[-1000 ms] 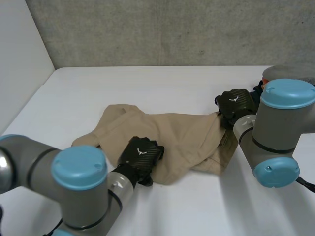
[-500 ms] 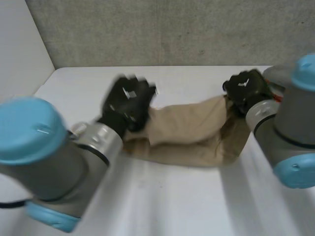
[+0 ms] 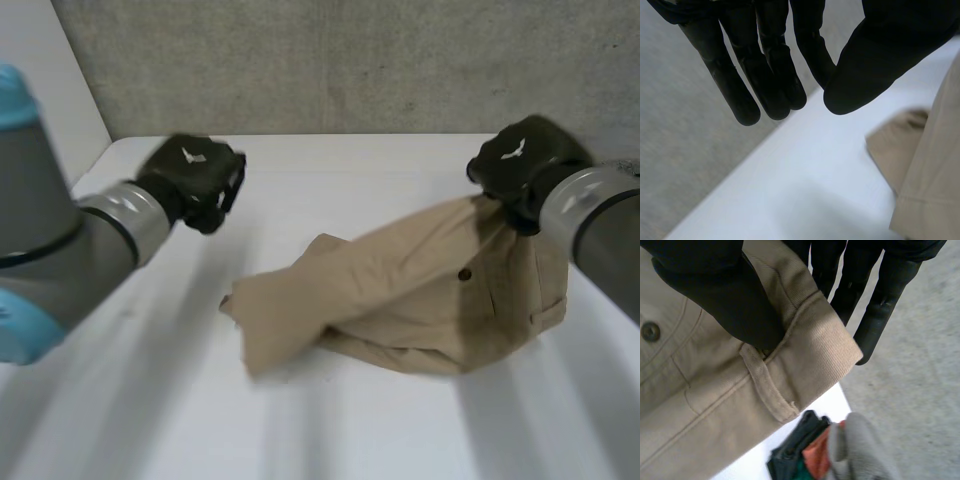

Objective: Fold the laundry.

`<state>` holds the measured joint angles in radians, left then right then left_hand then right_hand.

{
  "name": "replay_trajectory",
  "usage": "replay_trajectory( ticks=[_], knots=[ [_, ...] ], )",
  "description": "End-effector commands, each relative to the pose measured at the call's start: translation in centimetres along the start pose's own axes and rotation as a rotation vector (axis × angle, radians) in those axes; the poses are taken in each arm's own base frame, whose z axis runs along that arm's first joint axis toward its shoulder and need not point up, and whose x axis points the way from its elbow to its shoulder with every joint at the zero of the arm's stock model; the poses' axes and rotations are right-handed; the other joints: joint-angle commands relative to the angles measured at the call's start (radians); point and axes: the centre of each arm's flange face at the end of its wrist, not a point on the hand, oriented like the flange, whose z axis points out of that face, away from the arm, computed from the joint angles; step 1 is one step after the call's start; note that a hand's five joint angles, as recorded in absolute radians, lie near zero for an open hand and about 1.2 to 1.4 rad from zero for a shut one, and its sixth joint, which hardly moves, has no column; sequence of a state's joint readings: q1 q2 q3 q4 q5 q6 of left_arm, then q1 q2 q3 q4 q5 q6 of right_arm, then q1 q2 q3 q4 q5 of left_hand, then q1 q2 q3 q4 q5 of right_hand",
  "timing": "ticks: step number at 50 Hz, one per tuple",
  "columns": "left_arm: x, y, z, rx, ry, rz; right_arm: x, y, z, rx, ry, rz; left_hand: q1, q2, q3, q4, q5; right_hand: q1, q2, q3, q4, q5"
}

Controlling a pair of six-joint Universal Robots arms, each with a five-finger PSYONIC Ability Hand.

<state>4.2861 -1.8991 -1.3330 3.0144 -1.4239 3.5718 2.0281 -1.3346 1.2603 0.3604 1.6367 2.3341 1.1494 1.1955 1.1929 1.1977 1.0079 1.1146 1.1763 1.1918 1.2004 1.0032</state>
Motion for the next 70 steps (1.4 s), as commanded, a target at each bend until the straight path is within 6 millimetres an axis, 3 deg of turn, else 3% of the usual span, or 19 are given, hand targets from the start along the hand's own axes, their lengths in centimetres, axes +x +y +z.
replay_trajectory(
  ticks=[1,3,4,5,6,8,11,16,21,25,29,34,44,58,60,63,70],
  knots=[
    [1.2,2.1,4.4,0.036,0.0,0.107,-2.2,1.7,4.3,-0.006,0.007,0.032,0.247,0.201,0.203,0.199,0.214,0.282,0.22,0.204,0.196,0.219],
    [1.4,2.0,4.8,0.064,-0.01,0.109,-2.5,2.0,4.8,-0.009,0.008,0.035,0.247,0.201,0.203,0.199,0.214,0.282,0.22,0.204,0.196,0.219],
    [1.5,1.8,4.8,0.076,-0.013,0.113,-2.9,2.4,5.1,-0.018,0.002,0.039,0.05,0.004,0.006,0.001,0.017,0.282,0.22,0.204,0.196,0.219],
    [2.1,1.8,4.7,0.082,-0.005,0.114,-3.1,2.5,5.2,-0.021,-0.001,0.042,-0.348,-0.394,-0.391,-0.396,-0.381,0.282,0.22,0.204,0.196,0.219],
    [2.5,1.9,4.5,0.078,0.001,0.111,-3.2,2.7,5.2,-0.026,-0.003,0.044,-0.41,-0.456,-0.453,-0.458,-0.443,0.282,0.22,0.204,0.196,0.219],
    [3.2,1.8,3.9,0.071,0.01,0.1,-3.3,2.9,5.2,-0.036,-0.005,0.061,-0.419,-0.465,-0.463,-0.467,-0.452,0.282,0.22,0.204,0.196,0.219],
    [3.3,0.4,1.4,0.075,-0.028,0.053,-3.4,3.3,5.3,-0.045,-0.005,0.086,-0.469,-0.515,-0.512,-0.517,-0.502,0.282,0.22,0.204,0.196,0.219],
    [4.0,0.3,-2.8,0.053,-0.043,-0.062,-3.5,3.7,5.7,-0.029,0.021,0.13,-0.484,-0.53,-0.527,-0.532,-0.517,0.282,0.22,0.204,0.196,0.219],
    [8.0,2.8,-6.7,-0.022,0.074,-0.114,-3.9,4.1,6.0,-0.027,0.046,0.134,-0.478,-0.524,-0.521,-0.526,-0.511,0.282,0.22,0.204,0.196,0.219],
    [10.8,5.1,-8.1,-0.071,0.151,-0.098,-4.2,4.4,6.0,-0.031,0.046,0.136,-0.475,-0.521,-0.518,-0.523,-0.508,0.282,0.22,0.204,0.196,0.219],
    [12.7,7.2,-7.7,-0.096,0.179,-0.08,-4.3,4.7,6.0,-0.039,0.046,0.138,-0.422,-0.468,-0.466,-0.47,-0.455,0.282,0.22,0.204,0.196,0.219],
    [13.0,8.6,-6.6,-0.118,0.143,-0.067,-4.8,5.2,5.9,-0.048,0.037,0.139,-0.378,-0.424,-0.422,-0.427,-0.411,0.282,0.22,0.204,0.196,0.219],
    [13.1,10.2,-4.3,-0.129,0.125,-0.037,-5.7,6.1,5.6,-0.059,0.025,0.136,-0.369,-0.415,-0.413,-0.418,-0.402,0.282,0.22,0.204,0.196,0.219],
    [13.8,11.3,-3.0,-0.147,0.136,-0.002,-6.1,6.5,5.5,-0.065,0.017,0.136,-0.378,-0.424,-0.422,-0.426,-0.411,0.282,0.22,0.204,0.196,0.219],
    [13.8,11.4,-2.8,-0.147,0.135,-0.001,-6.2,6.5,5.5,-0.063,0.017,0.134,-0.27,-0.316,-0.314,-0.318,-0.303,0.282,0.22,0.204,0.196,0.219],
    [13.7,11.2,-2.4,-0.136,0.127,-0.003,-6.2,6.5,5.6,-0.059,0.023,0.134,0.245,0.199,0.202,0.197,0.212,0.282,0.22,0.204,0.196,0.219],
    [12.0,9.0,-1.5,-0.059,0.046,-0.015,-6.0,6.4,5.4,-0.057,0.029,0.134,0.247,0.201,0.203,0.199,0.214,0.282,0.22,0.204,0.196,0.219]
  ],
)
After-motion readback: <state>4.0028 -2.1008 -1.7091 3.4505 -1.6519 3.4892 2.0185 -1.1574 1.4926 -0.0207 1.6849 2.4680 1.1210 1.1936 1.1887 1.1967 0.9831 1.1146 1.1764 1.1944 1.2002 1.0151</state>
